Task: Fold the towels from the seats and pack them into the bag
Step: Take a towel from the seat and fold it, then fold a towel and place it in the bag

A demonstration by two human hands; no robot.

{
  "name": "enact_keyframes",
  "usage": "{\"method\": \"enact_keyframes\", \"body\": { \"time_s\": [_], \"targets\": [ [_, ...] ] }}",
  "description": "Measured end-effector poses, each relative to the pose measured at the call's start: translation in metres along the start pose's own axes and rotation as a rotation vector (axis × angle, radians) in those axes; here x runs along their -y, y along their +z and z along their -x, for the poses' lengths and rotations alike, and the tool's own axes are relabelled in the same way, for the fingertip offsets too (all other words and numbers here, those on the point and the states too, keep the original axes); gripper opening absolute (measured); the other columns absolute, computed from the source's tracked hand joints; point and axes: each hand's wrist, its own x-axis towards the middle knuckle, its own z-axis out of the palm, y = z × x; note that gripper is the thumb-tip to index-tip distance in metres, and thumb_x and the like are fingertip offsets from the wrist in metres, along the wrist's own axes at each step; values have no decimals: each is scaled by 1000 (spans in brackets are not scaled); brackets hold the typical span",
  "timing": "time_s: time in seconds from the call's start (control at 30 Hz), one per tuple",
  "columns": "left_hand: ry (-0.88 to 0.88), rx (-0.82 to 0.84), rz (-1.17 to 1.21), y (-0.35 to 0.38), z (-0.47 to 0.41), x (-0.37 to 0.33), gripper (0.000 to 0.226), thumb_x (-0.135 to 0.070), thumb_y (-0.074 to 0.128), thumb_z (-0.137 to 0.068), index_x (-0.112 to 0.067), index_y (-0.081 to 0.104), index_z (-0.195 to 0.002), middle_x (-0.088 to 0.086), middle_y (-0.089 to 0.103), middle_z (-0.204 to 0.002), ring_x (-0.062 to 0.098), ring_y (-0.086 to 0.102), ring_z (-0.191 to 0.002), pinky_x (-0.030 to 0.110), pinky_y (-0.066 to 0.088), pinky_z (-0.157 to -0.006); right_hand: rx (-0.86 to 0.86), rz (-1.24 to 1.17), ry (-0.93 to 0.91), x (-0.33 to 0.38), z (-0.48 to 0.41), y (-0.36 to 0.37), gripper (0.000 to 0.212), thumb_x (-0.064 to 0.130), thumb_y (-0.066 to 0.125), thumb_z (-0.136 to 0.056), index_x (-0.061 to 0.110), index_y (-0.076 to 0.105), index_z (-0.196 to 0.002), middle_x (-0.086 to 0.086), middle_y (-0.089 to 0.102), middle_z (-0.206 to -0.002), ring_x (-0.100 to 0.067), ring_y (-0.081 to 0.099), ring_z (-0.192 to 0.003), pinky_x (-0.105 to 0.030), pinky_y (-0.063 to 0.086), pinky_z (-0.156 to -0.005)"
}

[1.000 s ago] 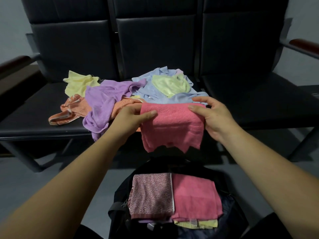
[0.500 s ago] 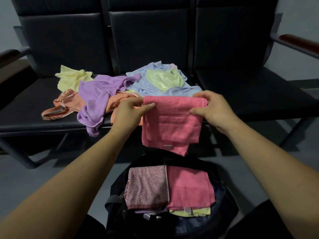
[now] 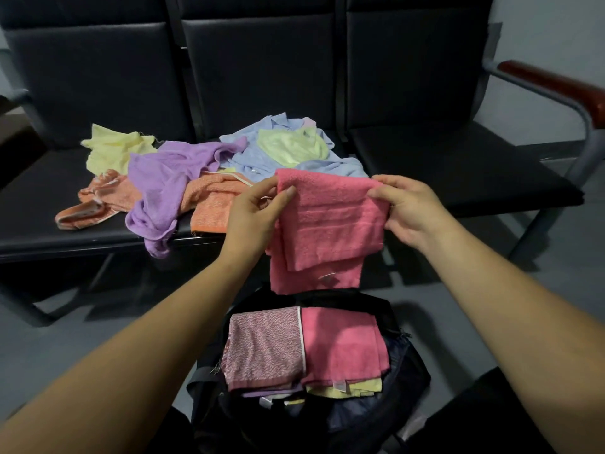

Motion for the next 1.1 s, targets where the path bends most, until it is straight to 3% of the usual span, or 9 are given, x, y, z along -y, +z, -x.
{"method": "enact_keyframes", "body": {
  "time_s": [0.07, 0.17, 0.27, 0.43, 0.57, 0.7, 0.83, 0.97, 1.1],
  "targets": [
    [-19, 11, 12, 5, 2, 3, 24, -19, 64, -98, -9, 70, -120, 11, 67, -97, 15, 69, -79, 19, 54, -63, 6, -159, 5, 0, 2, -2, 25, -12, 65, -86, -4, 67, -110, -16, 72, -86, -24, 71, -79, -40, 61, -77],
    [-56, 45, 42, 11, 4, 7, 25, -27, 61, -100, -19, 69, -122, 22, 68, -112, 44, 67, -88, 50, 58, -70, 73, -211, 33, 4, 6, -8, 32, -16, 62, -86, -3, 65, -114, -19, 73, -94, -26, 73, -88, -37, 61, -77],
    [-105, 53, 97, 14, 6, 11, 24, -27, 58, -102, -20, 67, -123, 16, 73, -105, 39, 63, -85, 69, 49, -72, 154, 54, 33, 2, 7, -19, 49, -22, 65, -78, -1, 61, -122, -21, 67, -113, -28, 69, -101, -31, 59, -80],
    [-168, 54, 128, 21, 7, 25, 21, -29, 57, -102, -22, 69, -118, 6, 68, -86, 28, 59, -76, 41, 48, -68, 77, 372, -112, -4, 12, -34, 24, -8, 75, -80, 13, 72, -91, -8, 72, -89, -20, 69, -82, -28, 56, -72],
    [-259, 67, 191, 29, 16, 52, 23, -33, 58, -100, -25, 68, -120, 2, 68, -87, 18, 60, -74, 31, 51, -65, 100, 165, -21, -25, 16, -40, 18, -1, 67, -90, 15, 61, -84, -4, 64, -76, -14, 62, -65, -25, 51, -59],
    [-351, 93, 67, 38, 39, 86, 22, -24, 52, -104, -25, 63, -124, -17, 60, -61, -1, 53, -50, 15, 43, -46, 39, 169, 132, -72, 18, -50, 19, -3, 65, -91, 13, 58, -83, -6, 60, -75, -13, 60, -58, -23, 51, -50],
    [-540, 212, -61, 34, 57, 124, 25, -37, 54, -103, -40, 61, -127, -16, 71, -101, 9, 66, -87, 26, 54, -61, -59, 353, 251, -109, 16, -66, 9, 5, 71, -89, 10, 64, -88, -11, 67, -81, -18, 63, -64, -24, 51, -52],
    [-726, 319, -139, 33, 75, 154, 29, -36, 49, -105, -36, 54, -133, -2, 68, -107, 18, 66, -84, 34, 57, -62, -65, 559, 476, -149, 11, -76, 14, 13, 74, -88, 10, 62, -83, -14, 61, -81, -25, 57, -74, -37, 42, -70],
    [-882, 310, -99, 36, 85, 183, 24, -25, 52, -104, -30, 57, -128, 9, 68, -105, 23, 65, -85, 46, 60, -78, -87, 698, 553, -185, 8, -77, 25, 13, 71, -92, 13, 51, -76, -7, 49, -68, -18, 47, -58, -18, 38, -48]
  ]
}}
